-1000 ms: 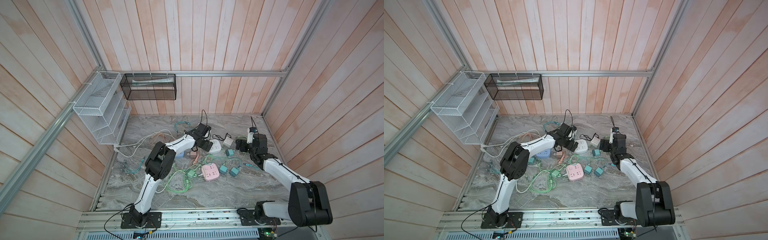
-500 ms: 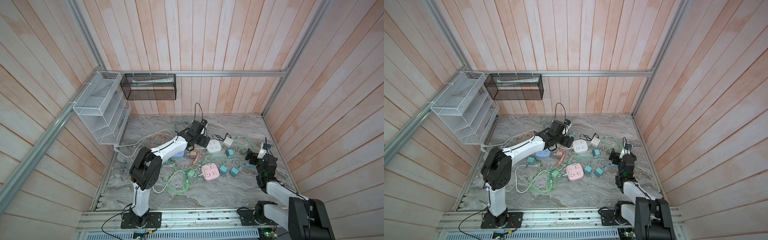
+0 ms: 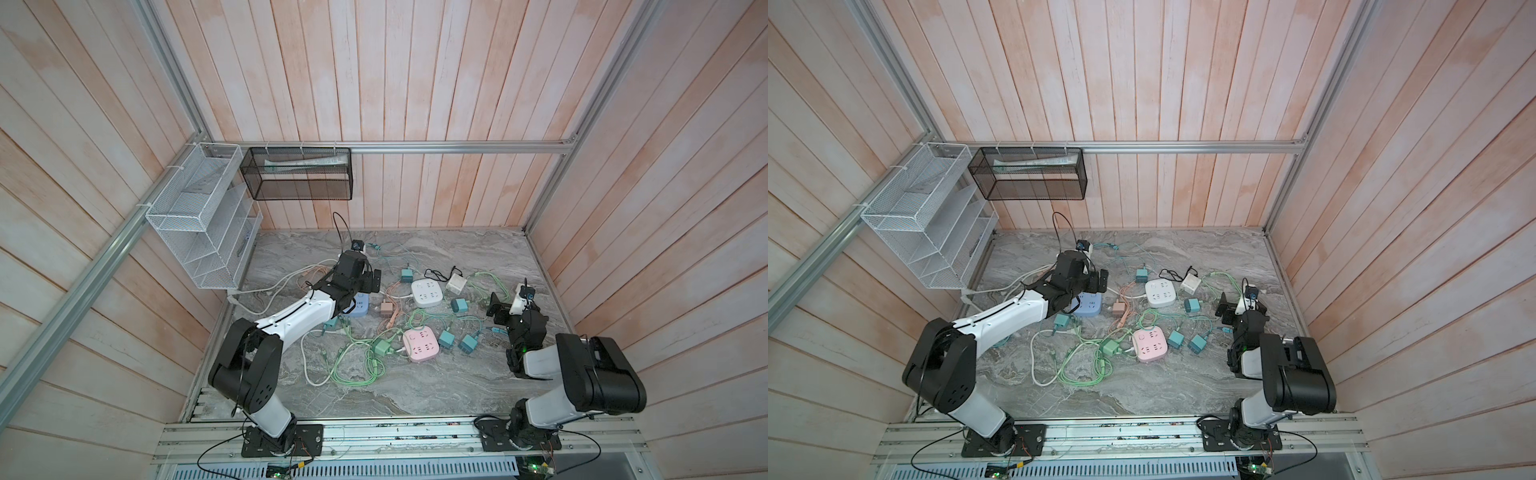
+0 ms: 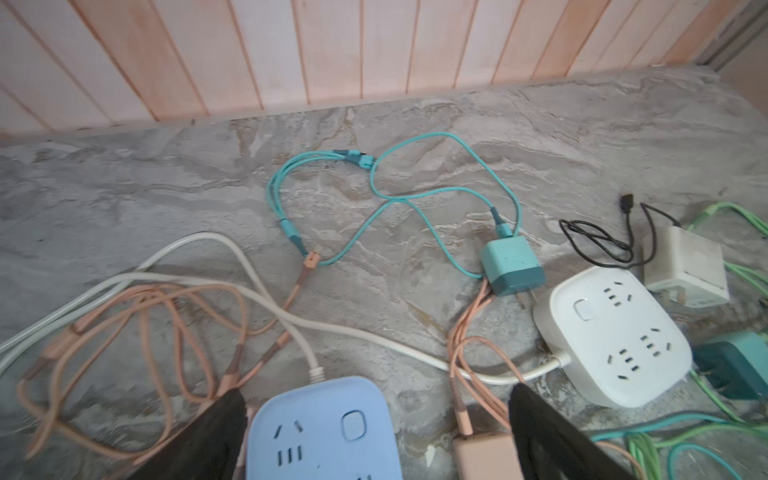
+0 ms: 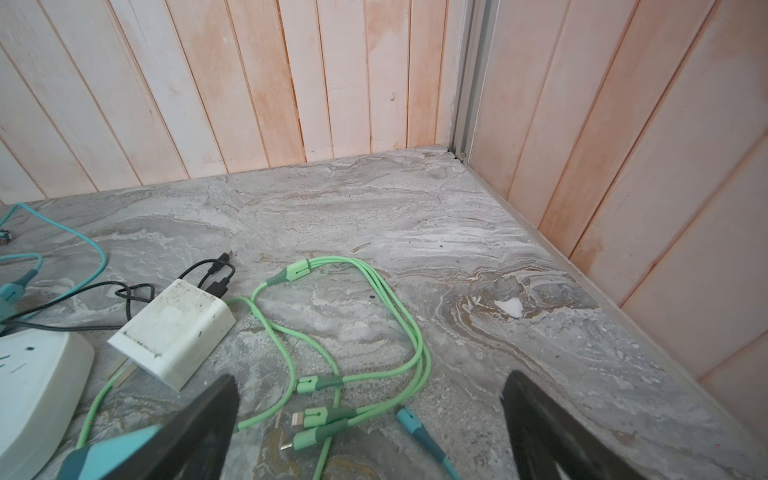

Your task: Pull the plug off the socket

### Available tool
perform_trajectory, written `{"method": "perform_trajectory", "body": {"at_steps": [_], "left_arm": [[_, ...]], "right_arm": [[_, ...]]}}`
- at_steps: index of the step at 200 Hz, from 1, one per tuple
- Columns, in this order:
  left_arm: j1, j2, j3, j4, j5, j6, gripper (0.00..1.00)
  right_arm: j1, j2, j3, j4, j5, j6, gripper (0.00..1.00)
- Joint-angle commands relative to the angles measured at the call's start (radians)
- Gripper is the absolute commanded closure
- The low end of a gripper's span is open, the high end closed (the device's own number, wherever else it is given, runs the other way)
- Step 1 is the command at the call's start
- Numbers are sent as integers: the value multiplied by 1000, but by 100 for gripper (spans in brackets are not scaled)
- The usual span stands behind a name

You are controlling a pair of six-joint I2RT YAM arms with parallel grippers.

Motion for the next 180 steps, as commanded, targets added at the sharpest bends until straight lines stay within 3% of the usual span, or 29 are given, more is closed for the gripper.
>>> {"method": "perform_trajectory", "body": {"at_steps": [1, 46, 66, 79, 98, 118, 144, 162, 180], "left_arm": [[17, -84, -89, 112, -92, -21, 0], [135, -200, -276, 249, -245, -38, 0], [194, -195, -308, 236, -440, -82, 0], [225, -191, -344, 297, -497, -64, 0], [255, -181, -434, 477, -495, 22, 0], [288, -157, -497, 607, -485, 35, 0], [323, -125, -523, 661, -423, 85, 0], [334, -118, -632, 900, -352, 189, 0], [374, -117, -726, 1087, -258, 201, 0]], "right_arm": [[-4, -27, 42, -9, -46, -30, 2], [-1, -26, 43, -6, -45, -32, 2], [-1, -27, 45, -10, -43, -32, 2], [0, -27, 45, -11, -41, -33, 2], [1, -28, 45, -11, -39, -34, 2], [2, -27, 45, -11, -39, -34, 2], [2, -27, 45, -11, -38, -34, 2], [1, -28, 45, -10, -38, -34, 2], [2, -28, 45, -11, -36, -34, 2]]}}
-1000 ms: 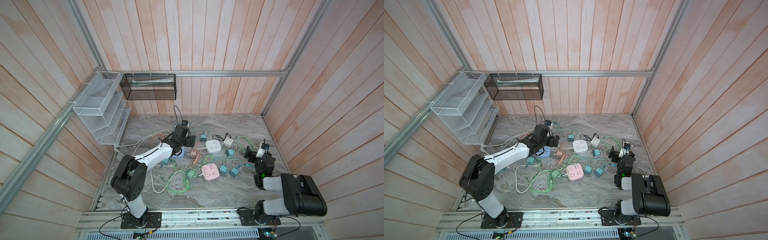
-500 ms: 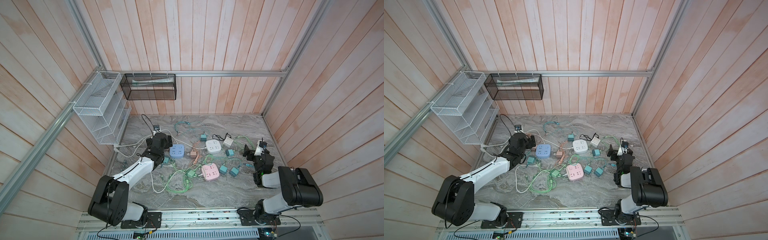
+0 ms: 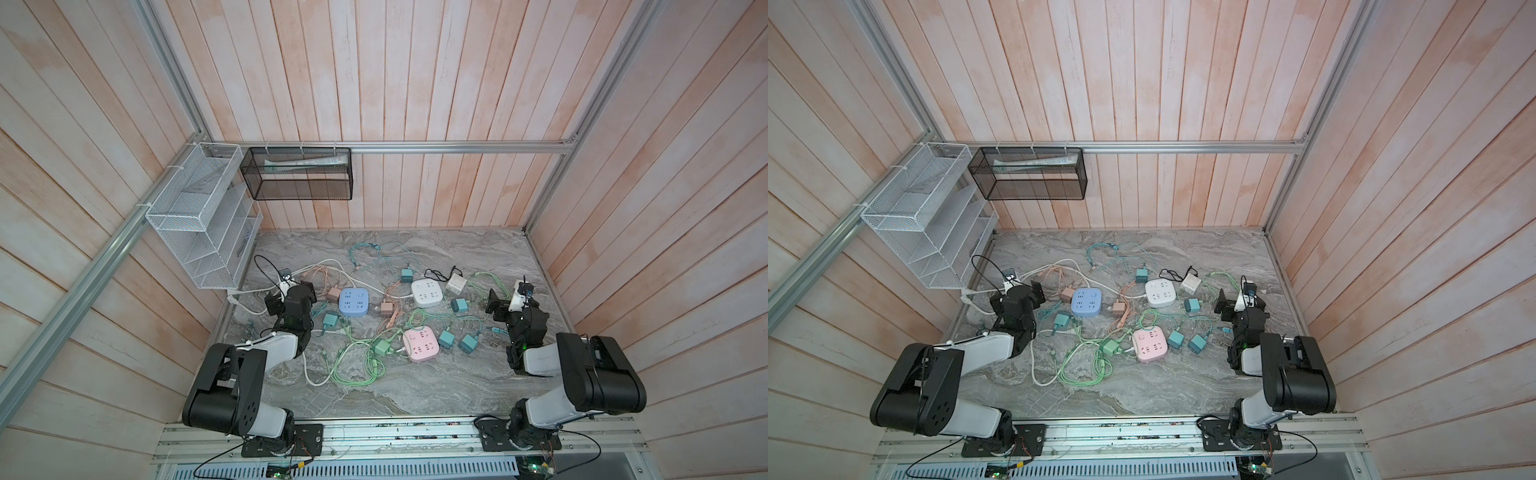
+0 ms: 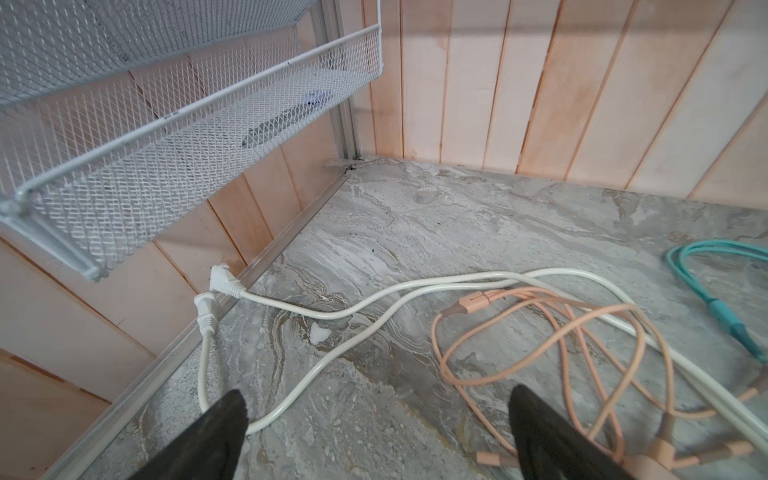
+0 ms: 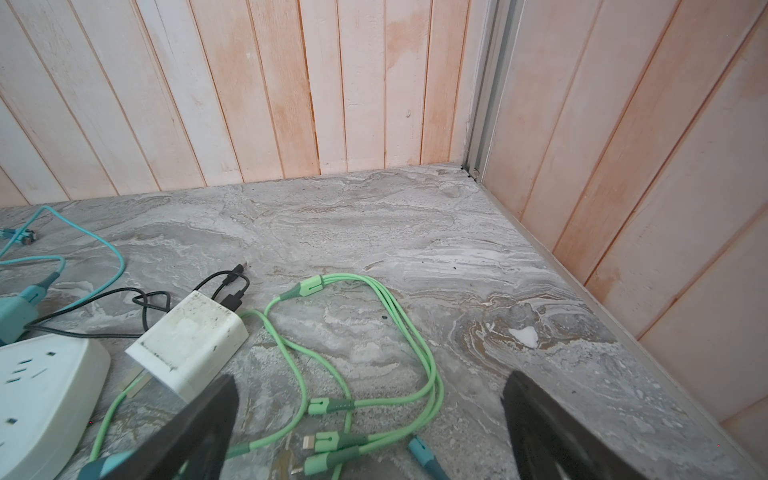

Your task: Pull the plug off the socket

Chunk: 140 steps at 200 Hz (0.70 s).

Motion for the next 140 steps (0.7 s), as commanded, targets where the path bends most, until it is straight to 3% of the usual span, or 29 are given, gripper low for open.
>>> {"method": "perform_trajectory", "body": {"at_steps": [1, 24, 33, 51, 140], "left_arm": [[40, 17, -103, 324, 132, 78, 0], [118, 25, -133, 359, 299, 37, 0], [138, 33, -124, 331, 415, 48, 0], [168, 88, -153, 444, 578, 83, 0], [181, 76, -139, 396, 596, 75, 0]], "right_arm": [[2, -13, 16, -2, -7, -9, 2], [3, -12, 17, -2, -7, -9, 2], [4, -12, 17, -2, -6, -9, 2], [4, -12, 17, -3, -5, -10, 2], [9, -11, 20, -8, 0, -14, 2]]}}
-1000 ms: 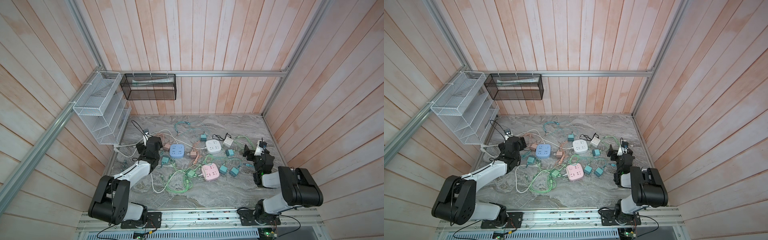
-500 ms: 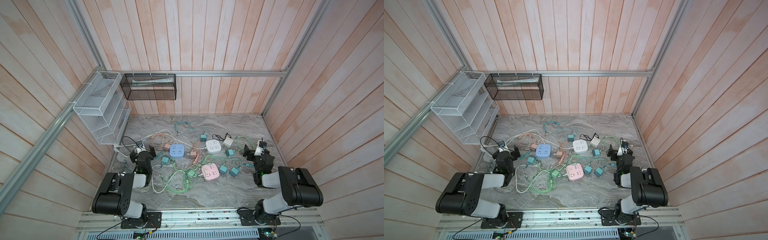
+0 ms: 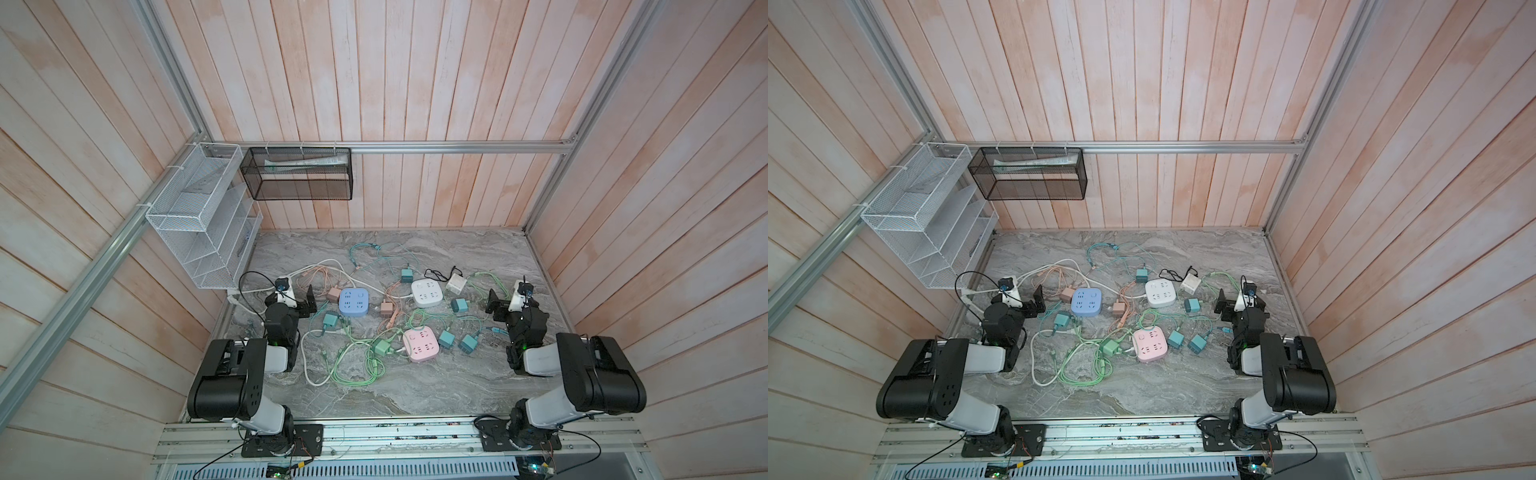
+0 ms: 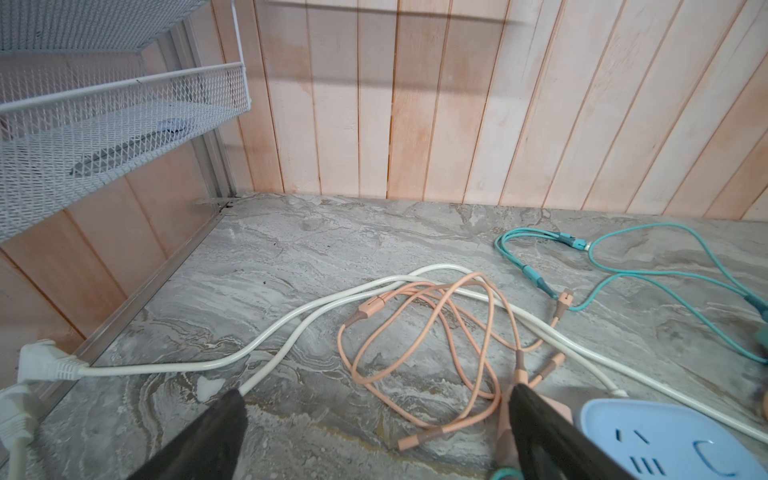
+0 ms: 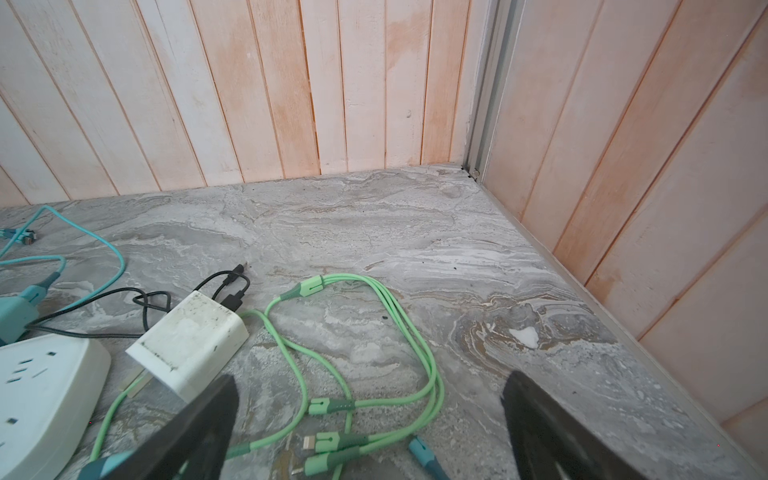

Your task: Pull the plug off the socket

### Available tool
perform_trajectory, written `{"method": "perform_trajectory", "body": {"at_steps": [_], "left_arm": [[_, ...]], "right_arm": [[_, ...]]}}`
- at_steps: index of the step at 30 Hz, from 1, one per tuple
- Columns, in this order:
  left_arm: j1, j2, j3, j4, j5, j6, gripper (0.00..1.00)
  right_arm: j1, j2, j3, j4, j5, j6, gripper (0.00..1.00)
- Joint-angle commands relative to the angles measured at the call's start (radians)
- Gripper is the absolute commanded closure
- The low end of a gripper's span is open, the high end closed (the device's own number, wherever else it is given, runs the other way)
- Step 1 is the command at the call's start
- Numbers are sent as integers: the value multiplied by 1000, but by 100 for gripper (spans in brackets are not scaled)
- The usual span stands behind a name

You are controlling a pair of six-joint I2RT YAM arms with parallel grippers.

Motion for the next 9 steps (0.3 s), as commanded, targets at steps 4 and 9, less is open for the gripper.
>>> {"method": "perform_trajectory", "body": {"at_steps": [4, 9], "left_arm": [[7, 6, -8, 24, 29, 12, 0], [7, 6, -8, 24, 29, 10, 0]], "right_arm": [[27, -10, 25, -16, 31, -28, 2], [26, -10, 24, -14, 33, -28, 2]]}}
